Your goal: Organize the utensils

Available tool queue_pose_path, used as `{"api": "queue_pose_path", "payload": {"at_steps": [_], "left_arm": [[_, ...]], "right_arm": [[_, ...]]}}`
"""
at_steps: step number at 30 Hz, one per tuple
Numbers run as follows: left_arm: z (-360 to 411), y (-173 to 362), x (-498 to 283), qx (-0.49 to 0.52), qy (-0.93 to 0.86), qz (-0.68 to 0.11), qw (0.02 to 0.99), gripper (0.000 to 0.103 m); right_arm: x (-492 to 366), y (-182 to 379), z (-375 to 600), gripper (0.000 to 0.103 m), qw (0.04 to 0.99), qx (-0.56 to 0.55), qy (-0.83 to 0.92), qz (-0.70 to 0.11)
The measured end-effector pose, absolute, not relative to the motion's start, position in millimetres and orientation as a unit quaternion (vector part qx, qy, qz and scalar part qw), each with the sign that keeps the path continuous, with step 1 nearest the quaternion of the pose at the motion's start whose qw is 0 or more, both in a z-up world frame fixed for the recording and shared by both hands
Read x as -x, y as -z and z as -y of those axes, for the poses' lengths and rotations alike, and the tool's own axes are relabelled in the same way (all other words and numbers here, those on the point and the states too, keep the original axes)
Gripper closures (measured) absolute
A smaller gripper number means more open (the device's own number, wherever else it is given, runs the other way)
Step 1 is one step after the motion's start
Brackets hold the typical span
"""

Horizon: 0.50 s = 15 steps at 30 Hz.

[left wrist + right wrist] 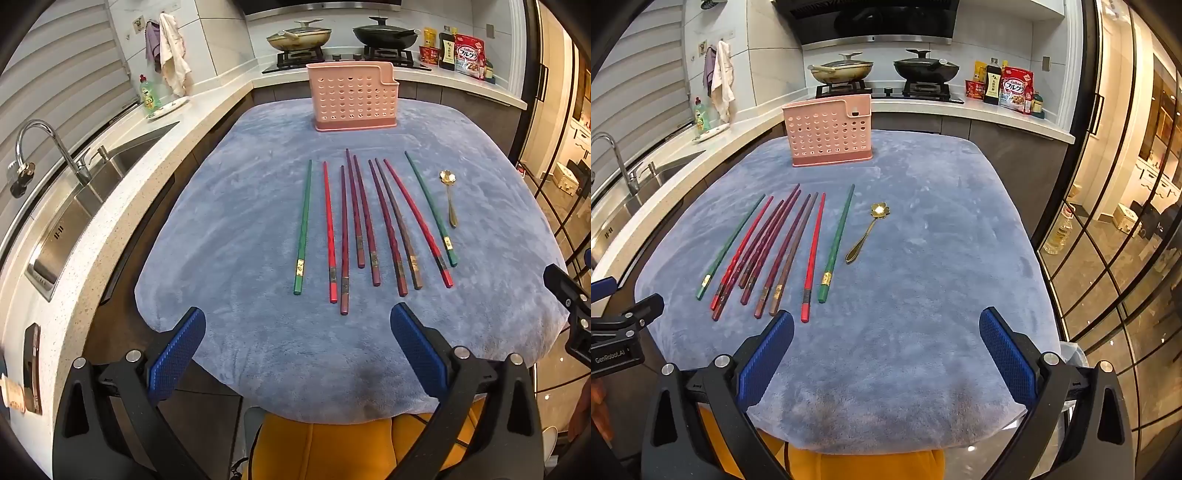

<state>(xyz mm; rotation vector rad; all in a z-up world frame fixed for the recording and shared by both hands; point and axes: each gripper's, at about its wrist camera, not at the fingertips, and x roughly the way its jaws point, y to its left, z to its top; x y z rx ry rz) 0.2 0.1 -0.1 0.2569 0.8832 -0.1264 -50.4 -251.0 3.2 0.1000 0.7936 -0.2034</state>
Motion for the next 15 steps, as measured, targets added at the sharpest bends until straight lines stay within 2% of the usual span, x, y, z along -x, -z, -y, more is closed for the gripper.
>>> {"api": "queue_pose_path", "payload": {"at_steps": [15], "left_arm": [[1.3,-3.7,1.5,-0.123,0.065,-0.426,0.894,0.007]], "right_arm": [[50.3,-3.0,251.3,0.007,0.916,-0.052,0.097,-0.386]]}}
